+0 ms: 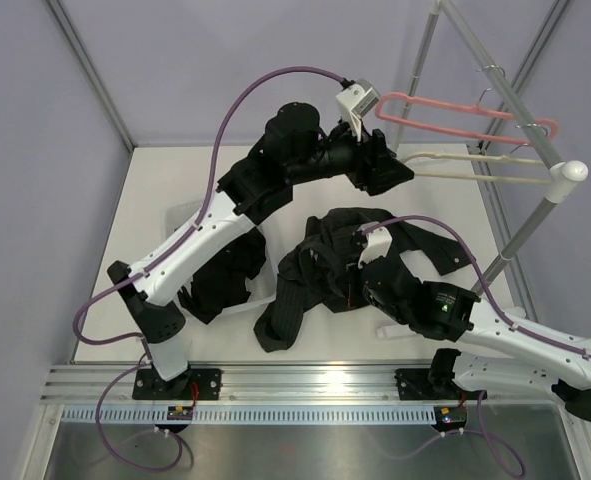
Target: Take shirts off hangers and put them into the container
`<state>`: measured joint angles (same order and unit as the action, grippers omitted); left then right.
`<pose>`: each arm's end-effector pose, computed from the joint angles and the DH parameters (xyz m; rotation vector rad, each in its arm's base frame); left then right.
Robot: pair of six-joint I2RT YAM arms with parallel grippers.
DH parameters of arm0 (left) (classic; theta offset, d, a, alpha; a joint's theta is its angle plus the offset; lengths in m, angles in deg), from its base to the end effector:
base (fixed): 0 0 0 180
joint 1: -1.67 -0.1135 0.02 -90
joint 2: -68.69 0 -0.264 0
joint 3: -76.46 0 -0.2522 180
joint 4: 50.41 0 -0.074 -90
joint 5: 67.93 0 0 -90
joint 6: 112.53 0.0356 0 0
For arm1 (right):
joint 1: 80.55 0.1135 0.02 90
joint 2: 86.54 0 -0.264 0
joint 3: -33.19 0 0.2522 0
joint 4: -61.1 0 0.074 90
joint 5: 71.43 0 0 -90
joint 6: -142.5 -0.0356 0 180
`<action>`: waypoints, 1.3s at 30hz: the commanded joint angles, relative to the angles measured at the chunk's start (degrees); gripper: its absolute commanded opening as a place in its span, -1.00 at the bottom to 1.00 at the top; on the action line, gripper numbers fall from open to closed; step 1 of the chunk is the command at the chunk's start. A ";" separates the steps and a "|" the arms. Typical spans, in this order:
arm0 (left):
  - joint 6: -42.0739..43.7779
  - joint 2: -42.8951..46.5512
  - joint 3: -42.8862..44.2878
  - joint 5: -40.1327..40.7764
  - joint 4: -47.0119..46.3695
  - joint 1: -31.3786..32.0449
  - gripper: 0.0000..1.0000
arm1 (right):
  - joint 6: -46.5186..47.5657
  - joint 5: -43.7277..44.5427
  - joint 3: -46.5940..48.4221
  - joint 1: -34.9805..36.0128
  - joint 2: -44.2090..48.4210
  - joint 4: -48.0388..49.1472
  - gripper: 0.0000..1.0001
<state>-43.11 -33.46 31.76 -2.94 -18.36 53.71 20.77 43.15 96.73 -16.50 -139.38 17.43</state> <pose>0.2298 -0.3191 0.5115 0.8181 1.5087 -1.3097 0.0998 0.1712 0.3128 -0.3493 2.1074 0.5451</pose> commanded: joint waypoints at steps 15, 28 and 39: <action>5.74 46.31 -35.20 55.68 26.36 0.09 0.66 | 11.06 7.41 19.97 0.55 -8.84 -2.17 -1.00; 2.21 60.76 -71.08 28.96 0.27 0.18 0.88 | 21.97 6.44 45.14 -0.07 -19.67 -5.59 -1.00; 6.95 53.38 -73.90 22.46 -11.69 -0.44 0.97 | 20.39 3.47 42.07 -0.16 -13.17 -8.32 -1.00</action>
<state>-38.24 22.47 -42.40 22.48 -22.05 53.66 40.95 48.81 138.08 -16.46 -156.08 9.28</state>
